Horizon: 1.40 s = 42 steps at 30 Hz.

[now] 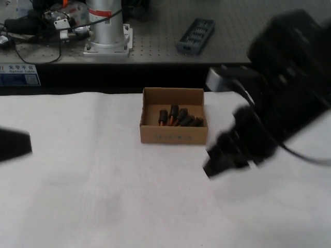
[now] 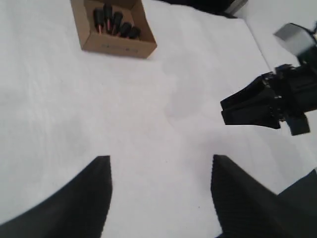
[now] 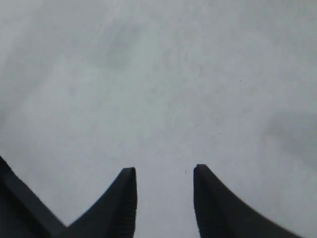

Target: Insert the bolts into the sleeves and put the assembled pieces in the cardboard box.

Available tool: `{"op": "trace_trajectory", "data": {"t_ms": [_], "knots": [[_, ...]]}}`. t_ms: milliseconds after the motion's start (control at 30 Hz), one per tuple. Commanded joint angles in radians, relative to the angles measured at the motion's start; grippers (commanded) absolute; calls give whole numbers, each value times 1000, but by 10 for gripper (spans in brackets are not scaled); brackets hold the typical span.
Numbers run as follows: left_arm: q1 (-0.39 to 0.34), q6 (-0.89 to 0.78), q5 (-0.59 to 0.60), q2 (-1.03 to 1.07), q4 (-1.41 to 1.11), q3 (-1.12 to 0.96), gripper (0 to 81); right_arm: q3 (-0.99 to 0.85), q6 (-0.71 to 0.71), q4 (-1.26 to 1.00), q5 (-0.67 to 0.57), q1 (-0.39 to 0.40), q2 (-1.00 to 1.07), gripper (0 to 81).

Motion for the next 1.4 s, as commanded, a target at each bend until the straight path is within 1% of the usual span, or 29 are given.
{"op": "trace_trajectory", "data": {"t_ms": [0, 133, 233, 300, 467, 567, 633, 700, 867, 1033, 1100, 1200, 1233, 1367], "knots": [[-4, 11, 36, -9, 9, 41, 431, 32, 65, -39, 25, 8, -35, 286], [-42, 5, 41, -9, -23, 209, 424, 227, 221, -74, 70, 42, -231, 286], [-92, -51, 58, -9, -102, 344, 387, 338, 310, -97, 99, 58, -381, 286], [-135, -120, 76, -9, -180, 432, 358, 404, 362, -116, 113, 57, -471, 286], [-246, -305, 77, -9, -382, 592, 314, 529, 439, -171, 171, 57, -644, 286], [-298, -357, 68, -9, -445, 652, 314, 605, 494, -189, 207, 57, -735, 286], [-320, -371, 54, -9, -464, 676, 314, 650, 527, -189, 217, 57, -778, 286], [-333, -371, 22, -9, -464, 696, 314, 702, 567, -189, 220, 57, -814, 286], [-332, -364, -19, -9, -466, 742, 314, 805, 649, -189, 214, 57, -863, 286], [-332, -356, -33, -9, -455, 747, 314, 860, 651, -191, 201, 57, -867, 286], [-332, -299, -64, -9, -416, 747, 314, 877, 661, -190, 201, 57, -867, 286], [-332, -275, -112, -9, -408, 747, 314, 892, 661, -190, 201, 57, -867, 286], [-332, -274, -150, -9, -408, 747, 314, 898, 661, -192, 201, 57, -867, 286], [-332, -328, -209, -9, -402, 747, 314, 924, 661, -233, 232, 57, -867, 286]]}}
